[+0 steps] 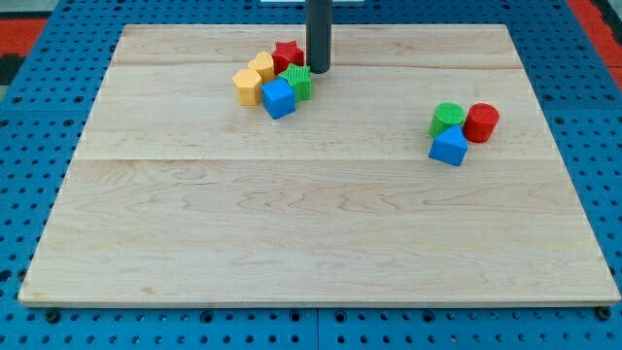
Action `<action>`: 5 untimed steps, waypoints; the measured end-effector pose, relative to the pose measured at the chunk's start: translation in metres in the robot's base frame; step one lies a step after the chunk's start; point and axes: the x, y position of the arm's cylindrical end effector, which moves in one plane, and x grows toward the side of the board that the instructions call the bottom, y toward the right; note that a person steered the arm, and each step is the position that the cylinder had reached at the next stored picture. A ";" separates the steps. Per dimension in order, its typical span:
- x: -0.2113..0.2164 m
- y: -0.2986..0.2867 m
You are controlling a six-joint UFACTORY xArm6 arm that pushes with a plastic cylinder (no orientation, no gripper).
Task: Move your arm closer to the red circle
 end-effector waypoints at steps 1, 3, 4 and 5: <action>-0.003 0.000; 0.008 0.007; -0.018 0.074; -0.026 0.151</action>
